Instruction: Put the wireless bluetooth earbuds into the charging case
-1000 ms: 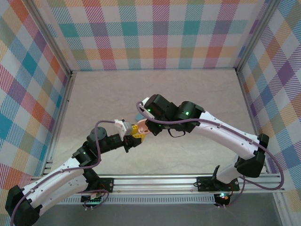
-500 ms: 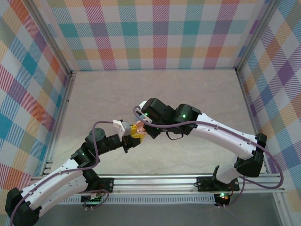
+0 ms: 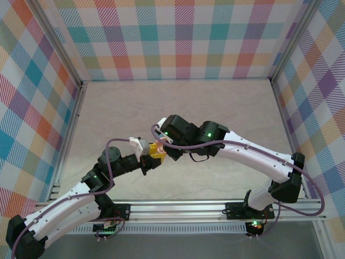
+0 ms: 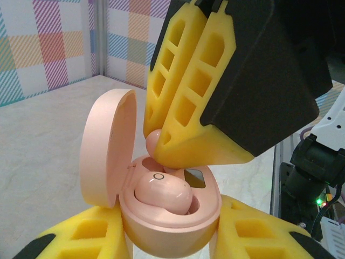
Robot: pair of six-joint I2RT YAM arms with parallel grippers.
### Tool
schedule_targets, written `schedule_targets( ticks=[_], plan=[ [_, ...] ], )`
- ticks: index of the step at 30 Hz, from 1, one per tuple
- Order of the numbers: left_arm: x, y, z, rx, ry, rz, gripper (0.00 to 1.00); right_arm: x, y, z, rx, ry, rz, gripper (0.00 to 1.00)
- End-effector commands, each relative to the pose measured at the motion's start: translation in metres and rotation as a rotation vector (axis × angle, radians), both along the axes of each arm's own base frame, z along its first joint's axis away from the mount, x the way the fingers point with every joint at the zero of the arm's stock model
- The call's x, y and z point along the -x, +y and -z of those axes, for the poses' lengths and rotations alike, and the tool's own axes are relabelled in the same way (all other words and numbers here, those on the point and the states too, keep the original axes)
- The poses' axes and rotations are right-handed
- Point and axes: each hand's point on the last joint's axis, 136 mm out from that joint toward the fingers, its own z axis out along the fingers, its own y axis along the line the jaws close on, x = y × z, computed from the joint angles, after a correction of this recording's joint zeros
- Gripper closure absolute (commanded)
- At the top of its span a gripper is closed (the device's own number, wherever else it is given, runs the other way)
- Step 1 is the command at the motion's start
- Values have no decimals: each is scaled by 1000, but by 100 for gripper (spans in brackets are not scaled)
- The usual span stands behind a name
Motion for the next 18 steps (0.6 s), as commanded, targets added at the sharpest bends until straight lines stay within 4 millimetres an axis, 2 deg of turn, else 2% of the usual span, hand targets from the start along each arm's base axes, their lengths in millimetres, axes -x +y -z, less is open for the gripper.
schedule_targets(
  ticks=[1,7,18],
  plan=[
    [0,-1,-21,67,-56,-3,81,13,5,5,-10,51,-31,83],
    [0,-1,-23,73,-59,-5,81,18,4,-1,-43,72,-24,77],
    [1,-1,-26,80,-57,3,81,24,5,-15,-111,115,0,75]
  ],
)
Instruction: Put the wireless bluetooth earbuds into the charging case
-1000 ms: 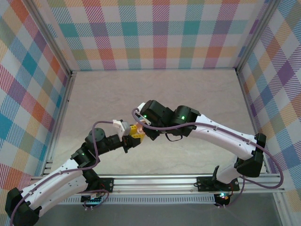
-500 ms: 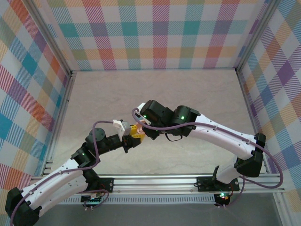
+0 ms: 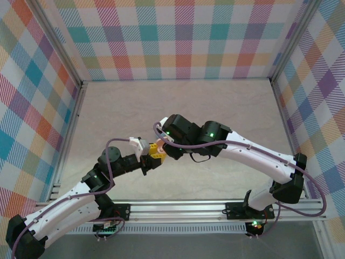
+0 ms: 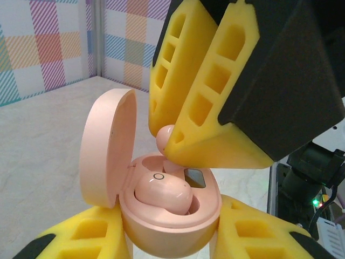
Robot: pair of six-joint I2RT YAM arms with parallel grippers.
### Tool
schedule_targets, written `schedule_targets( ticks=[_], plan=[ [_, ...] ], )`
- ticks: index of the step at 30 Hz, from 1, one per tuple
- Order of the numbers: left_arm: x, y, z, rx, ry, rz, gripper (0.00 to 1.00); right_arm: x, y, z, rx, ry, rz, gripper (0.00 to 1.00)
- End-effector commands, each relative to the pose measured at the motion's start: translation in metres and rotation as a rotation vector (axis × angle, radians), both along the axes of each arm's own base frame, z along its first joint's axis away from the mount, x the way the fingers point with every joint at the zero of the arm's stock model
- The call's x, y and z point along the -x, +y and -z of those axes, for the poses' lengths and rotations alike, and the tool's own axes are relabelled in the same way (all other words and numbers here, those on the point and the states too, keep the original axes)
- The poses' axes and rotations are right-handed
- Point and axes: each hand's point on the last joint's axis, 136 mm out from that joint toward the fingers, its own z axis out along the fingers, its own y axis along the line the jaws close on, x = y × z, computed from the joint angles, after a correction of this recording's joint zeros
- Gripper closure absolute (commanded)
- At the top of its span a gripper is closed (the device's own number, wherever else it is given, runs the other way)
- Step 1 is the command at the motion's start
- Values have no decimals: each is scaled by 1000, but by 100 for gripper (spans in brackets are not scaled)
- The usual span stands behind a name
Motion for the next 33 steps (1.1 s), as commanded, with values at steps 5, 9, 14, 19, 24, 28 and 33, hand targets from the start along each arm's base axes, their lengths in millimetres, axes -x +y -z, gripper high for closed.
schedule_targets(
  ticks=[5,9,14,19,24,28,33],
  plan=[
    [1,0,-26,79,-60,-5,81,21,6,-14,-86,81,-30,74],
    [2,1,-28,84,-61,-4,81,21,5,-10,-76,77,-32,74],
    [3,2,-27,87,-57,-4,82,18,8,-6,-74,80,-33,73],
    [4,3,-28,92,-58,0,82,9,8,-2,-65,80,-18,73],
    [6,4,-28,96,-56,2,82,4,12,-5,-82,100,-24,73],
    [7,4,-28,99,-56,2,83,4,17,-5,-84,109,-37,73],
    [7,2,-26,98,-50,12,83,-1,19,-11,-88,94,-32,73]
  ],
)
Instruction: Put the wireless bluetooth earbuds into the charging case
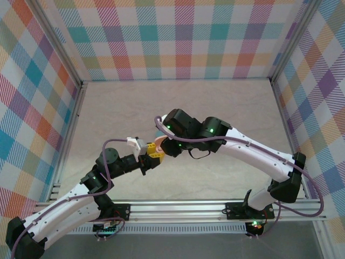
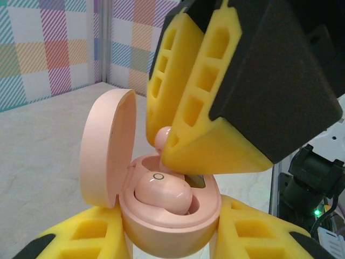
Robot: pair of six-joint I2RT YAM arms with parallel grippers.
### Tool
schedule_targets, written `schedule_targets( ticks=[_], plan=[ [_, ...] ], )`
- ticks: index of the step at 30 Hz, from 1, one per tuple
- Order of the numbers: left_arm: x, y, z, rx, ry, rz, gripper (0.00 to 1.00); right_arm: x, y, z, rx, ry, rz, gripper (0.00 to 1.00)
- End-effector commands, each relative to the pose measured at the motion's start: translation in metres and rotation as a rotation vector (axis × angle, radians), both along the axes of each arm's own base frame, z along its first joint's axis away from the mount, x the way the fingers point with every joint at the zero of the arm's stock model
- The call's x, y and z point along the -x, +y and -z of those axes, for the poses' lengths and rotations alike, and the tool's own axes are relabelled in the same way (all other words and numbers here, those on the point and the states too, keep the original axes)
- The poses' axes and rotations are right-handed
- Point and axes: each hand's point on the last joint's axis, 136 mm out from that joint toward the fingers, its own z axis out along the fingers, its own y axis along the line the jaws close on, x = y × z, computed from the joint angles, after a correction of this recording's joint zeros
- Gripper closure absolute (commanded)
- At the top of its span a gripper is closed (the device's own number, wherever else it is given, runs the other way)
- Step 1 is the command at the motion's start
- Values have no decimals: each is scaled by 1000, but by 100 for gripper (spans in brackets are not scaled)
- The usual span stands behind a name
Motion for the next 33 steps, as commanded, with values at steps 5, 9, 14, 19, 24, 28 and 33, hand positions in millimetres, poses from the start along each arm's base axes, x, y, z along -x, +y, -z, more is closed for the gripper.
schedule_targets(
  ticks=[5,9,14,19,24,28,33],
  plan=[
    [8,-2,-19,64,-48,33,83,-3,9,-14,-20,-10,-31,71],
    [7,-1,-19,64,-51,28,83,-2,6,-11,2,0,-30,72],
    [7,0,-19,64,-52,25,83,1,1,-7,12,19,-26,74],
    [7,-1,-18,61,-49,27,83,0,-4,-11,21,14,-21,77],
    [8,-1,-16,60,-48,31,83,-2,-7,-16,18,11,-16,79],
    [8,-1,-16,59,-46,34,83,0,-7,-18,14,21,-12,79],
    [8,-1,-17,65,-48,32,83,4,-7,-13,7,50,-12,79]
  ],
)
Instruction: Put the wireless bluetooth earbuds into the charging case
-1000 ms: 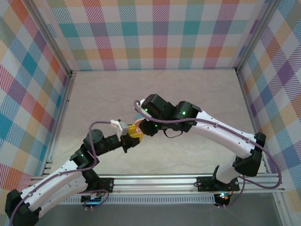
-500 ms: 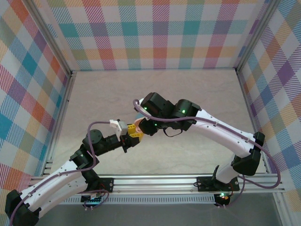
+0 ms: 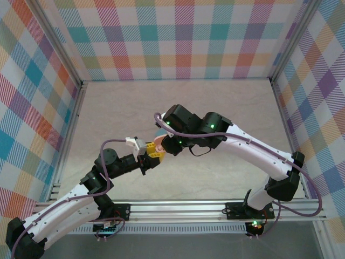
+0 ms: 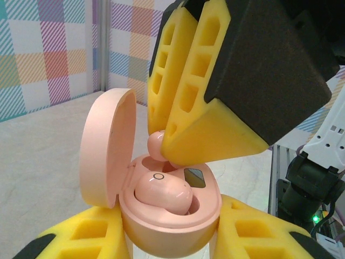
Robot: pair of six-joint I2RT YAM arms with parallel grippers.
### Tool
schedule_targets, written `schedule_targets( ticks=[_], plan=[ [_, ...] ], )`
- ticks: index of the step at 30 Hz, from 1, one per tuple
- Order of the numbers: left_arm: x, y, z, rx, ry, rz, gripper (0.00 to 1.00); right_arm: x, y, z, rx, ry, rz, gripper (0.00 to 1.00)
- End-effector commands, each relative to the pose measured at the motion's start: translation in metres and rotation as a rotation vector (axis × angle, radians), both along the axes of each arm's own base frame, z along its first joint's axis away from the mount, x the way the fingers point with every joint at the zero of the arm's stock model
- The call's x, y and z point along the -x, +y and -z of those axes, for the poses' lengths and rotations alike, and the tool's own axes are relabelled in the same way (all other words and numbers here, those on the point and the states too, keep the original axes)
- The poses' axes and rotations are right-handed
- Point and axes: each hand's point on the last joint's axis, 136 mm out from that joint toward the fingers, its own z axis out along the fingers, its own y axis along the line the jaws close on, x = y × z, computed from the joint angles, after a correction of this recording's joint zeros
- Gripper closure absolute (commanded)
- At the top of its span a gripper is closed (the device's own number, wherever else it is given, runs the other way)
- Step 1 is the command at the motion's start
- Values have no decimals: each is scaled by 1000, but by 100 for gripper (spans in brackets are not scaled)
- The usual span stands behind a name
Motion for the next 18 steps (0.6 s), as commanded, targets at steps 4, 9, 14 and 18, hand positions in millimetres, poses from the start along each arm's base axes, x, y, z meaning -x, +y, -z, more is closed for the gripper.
schedule_targets(
  ticks=[4,9,14,18],
  plan=[
    [6,-2,-12,47,-29,30,83,6,2,3,-45,39,5,79],
    [7,-2,-12,46,-27,29,83,4,4,4,-75,44,32,79],
    [6,0,-13,51,-34,18,83,6,-5,8,-61,57,62,76],
    [6,-1,-14,54,-35,24,83,6,-10,6,-61,51,75,73]
  ],
)
